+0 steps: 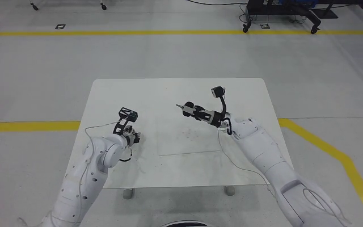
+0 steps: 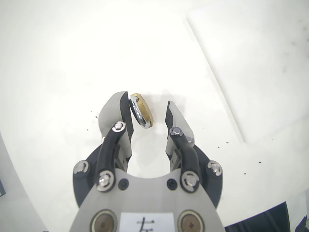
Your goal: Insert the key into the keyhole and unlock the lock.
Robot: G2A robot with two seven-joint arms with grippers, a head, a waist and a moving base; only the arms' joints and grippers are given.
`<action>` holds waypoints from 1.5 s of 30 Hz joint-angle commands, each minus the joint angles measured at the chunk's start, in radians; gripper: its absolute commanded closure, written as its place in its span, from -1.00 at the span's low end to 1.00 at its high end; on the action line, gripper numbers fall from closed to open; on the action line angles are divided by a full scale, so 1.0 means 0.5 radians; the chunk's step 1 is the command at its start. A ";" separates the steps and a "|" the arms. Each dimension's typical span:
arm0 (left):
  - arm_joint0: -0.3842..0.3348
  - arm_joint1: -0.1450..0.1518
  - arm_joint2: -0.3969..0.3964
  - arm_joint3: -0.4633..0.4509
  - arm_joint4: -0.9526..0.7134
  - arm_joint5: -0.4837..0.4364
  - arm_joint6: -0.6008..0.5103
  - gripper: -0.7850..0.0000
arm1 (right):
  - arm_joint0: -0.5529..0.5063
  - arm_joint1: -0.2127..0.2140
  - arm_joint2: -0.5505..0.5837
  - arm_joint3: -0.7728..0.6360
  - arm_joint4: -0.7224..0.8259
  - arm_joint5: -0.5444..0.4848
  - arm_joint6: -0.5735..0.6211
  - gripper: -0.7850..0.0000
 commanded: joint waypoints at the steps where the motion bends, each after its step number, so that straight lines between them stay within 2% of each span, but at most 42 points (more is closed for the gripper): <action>1: 0.015 0.001 -0.011 -0.013 0.008 0.005 0.001 0.23 | 0.000 0.000 0.000 0.000 0.000 0.000 0.000 1.00; 11: 0.068 0.004 -0.060 -0.066 0.028 0.024 0.022 0.28 | 0.000 0.000 0.000 0.000 0.000 0.000 0.000 1.00; 14: 0.068 0.003 -0.057 -0.047 0.031 0.015 0.024 0.44 | 0.000 0.000 0.000 0.000 0.000 0.000 0.000 1.00; 16: 0.062 0.000 -0.047 -0.036 0.036 0.013 0.017 0.86 | 0.000 0.000 0.000 0.000 0.000 0.000 0.000 1.00; 17: 0.062 -0.001 -0.042 -0.037 0.032 0.012 0.019 1.00 | 0.000 0.000 0.000 0.000 0.000 0.000 0.000 1.00; 28: 0.082 -0.006 -0.072 -0.055 0.012 0.014 0.072 1.00 | 0.000 0.000 0.000 0.000 0.000 0.000 0.000 1.00; 35: 0.041 -0.013 -0.084 0.053 -0.054 -0.020 0.129 1.00 | 0.000 0.000 0.000 0.000 0.000 0.000 0.000 1.00; 45: 0.058 -0.013 -0.088 0.027 -0.016 -0.029 0.100 0.98 | 0.000 0.000 0.000 0.000 0.000 0.000 0.000 1.00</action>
